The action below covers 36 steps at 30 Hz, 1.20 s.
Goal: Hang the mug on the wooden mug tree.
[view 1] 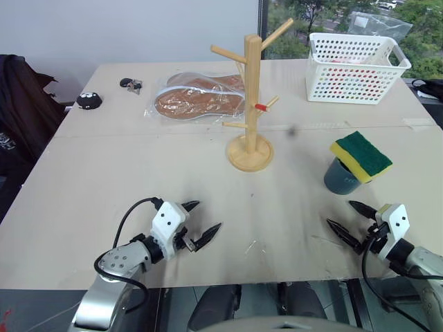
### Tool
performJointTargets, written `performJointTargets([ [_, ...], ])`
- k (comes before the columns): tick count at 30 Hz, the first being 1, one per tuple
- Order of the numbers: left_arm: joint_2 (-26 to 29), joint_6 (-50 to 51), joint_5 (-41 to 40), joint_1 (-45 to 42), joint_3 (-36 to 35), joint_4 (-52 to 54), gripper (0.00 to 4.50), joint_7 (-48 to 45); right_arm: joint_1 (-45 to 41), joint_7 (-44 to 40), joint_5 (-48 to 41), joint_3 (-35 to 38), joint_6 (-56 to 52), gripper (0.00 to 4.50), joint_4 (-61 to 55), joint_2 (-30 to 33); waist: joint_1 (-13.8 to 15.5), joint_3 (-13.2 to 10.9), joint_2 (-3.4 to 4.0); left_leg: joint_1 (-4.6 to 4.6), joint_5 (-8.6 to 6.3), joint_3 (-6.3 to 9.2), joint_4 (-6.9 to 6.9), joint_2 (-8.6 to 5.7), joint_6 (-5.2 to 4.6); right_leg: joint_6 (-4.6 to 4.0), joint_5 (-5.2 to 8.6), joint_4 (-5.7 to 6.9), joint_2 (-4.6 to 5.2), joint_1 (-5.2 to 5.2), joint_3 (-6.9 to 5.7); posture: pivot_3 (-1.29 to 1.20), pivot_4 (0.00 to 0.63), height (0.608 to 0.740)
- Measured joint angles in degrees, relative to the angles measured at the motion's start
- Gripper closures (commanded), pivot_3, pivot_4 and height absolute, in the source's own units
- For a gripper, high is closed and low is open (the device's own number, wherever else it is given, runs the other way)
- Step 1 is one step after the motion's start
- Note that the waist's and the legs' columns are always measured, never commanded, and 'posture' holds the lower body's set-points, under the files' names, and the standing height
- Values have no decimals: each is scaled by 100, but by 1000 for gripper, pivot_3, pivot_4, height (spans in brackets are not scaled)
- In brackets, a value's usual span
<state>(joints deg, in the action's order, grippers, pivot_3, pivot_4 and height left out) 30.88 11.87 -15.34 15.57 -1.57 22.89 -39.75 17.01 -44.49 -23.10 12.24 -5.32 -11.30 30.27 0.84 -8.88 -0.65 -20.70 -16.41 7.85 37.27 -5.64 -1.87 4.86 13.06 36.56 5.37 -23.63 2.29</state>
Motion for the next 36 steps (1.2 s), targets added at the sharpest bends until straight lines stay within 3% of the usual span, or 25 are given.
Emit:
performJointTargets([
  [26,0,-17,-132,21,-15,-13,0,-159,200,41,-29,254,-63,51,-185,107,1,0,0,0,0,0,1,0,0,0,0,0,0,0,0,0,150,740],
  [31,213,278,-455,-406,-29,221,0,-361,467,-8,-435,1213,-363,51,-599,608,19,-4,8,-4,-1,0,13,-6,-2,5,-3,3,4,2,0,0,150,740],
  [36,524,889,-1439,-1329,-123,704,0,-781,272,-49,-1742,2453,-1839,51,-1383,1860,-35,-6,7,0,-2,-5,13,9,-4,0,-8,6,-12,4,4,0,150,740],
])
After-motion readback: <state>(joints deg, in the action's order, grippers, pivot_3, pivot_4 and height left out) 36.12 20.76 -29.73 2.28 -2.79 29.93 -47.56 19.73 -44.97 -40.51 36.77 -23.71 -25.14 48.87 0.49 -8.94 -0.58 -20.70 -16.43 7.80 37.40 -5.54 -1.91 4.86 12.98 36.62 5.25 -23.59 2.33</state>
